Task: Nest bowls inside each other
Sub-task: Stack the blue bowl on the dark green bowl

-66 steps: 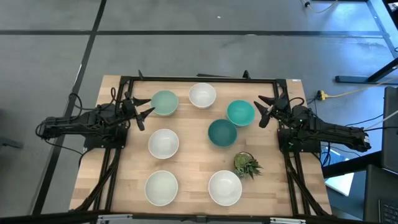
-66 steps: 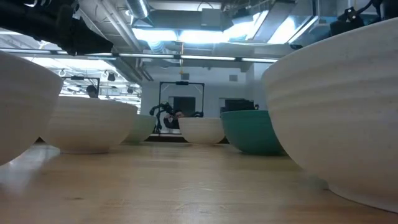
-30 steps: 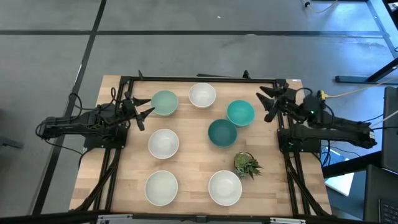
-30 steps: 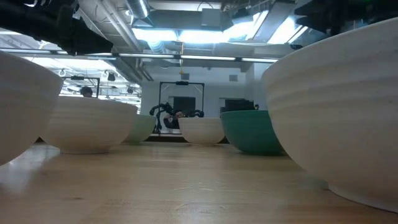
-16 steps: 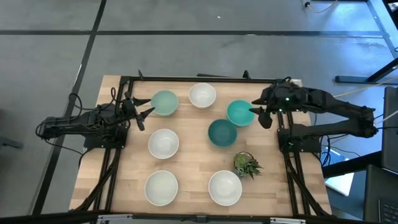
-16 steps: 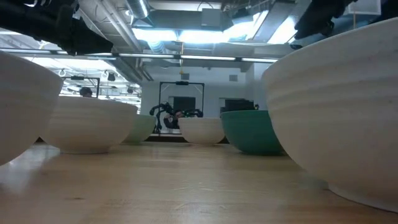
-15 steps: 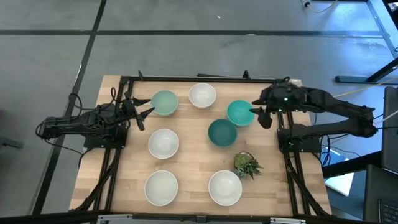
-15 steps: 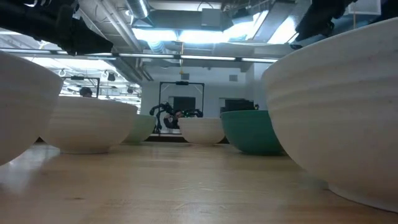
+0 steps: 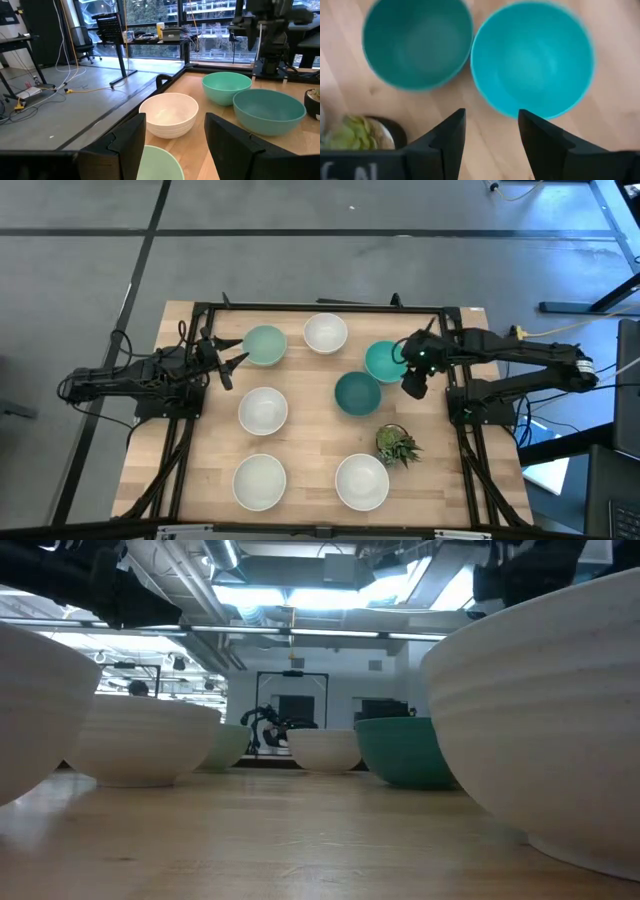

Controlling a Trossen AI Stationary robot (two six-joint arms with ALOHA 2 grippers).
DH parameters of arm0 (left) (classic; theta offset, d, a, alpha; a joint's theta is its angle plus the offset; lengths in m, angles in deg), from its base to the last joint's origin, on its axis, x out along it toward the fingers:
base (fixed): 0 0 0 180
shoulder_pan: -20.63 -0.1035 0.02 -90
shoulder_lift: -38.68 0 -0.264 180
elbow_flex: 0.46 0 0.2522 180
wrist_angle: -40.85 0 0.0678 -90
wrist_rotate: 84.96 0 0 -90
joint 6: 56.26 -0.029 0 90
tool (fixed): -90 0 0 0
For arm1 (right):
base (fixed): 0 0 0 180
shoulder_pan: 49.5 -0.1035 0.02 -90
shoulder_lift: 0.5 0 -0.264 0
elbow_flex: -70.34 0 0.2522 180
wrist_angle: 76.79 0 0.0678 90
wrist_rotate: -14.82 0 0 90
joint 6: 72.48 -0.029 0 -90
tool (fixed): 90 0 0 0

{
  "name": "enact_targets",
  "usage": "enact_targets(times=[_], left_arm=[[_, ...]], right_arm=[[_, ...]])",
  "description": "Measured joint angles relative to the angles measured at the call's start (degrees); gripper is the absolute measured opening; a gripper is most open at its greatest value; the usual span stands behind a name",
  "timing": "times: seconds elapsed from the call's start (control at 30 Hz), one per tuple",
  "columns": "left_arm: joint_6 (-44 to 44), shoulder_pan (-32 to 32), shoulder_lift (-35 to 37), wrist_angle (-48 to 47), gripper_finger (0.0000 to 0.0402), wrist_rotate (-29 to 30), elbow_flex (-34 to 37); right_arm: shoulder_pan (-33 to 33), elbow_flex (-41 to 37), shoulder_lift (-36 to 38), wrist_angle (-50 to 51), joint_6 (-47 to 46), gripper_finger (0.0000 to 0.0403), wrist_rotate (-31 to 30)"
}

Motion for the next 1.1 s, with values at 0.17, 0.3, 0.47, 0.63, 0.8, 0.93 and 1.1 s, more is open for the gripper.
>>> enact_targets(times=[0.17, 0.3, 0.47, 0.63, 0.8, 0.93, 1.1], left_arm=[[0.0, 0.0, 0.0, 0.0, 0.0197, 0.0, 0.0], [0.0, 0.0, 0.0, 0.0, 0.0197, 0.0, 0.0], [0.0, 0.0, 0.0, 0.0, 0.0197, 0.0, 0.0], [0.0, 0.0, 0.0, 0.0, 0.0197, 0.0, 0.0], [0.0, 0.0, 0.0, 0.0, 0.0197, 0.0, 0.0], [0.0, 0.0, 0.0, 0.0, 0.0197, 0.0, 0.0], [0.0, 0.0, 0.0, 0.0, 0.0197, 0.0, 0.0]], right_arm=[[-1.8, -2.7, -3.3, -0.3, 4.8, 0.0184, 1.4], [-3.2, -3.1, -6.3, -0.6, 11.2, 0.0184, 1.2], [-3.7, -3.1, -10.0, -2.5, 17.1, 0.0184, 0.6], [-3.7, -3.1, -13.3, -2.9, 22.0, 0.0184, -4.8], [-3.7, -3.1, -15.6, -3.4, 24.2, 0.0184, -6.2], [-3.7, -3.1, -17.1, -4.1, 24.2, 0.0184, -6.1], [-3.7, -3.1, -18.9, -6.5, 25.2, 0.0184, -6.1]])
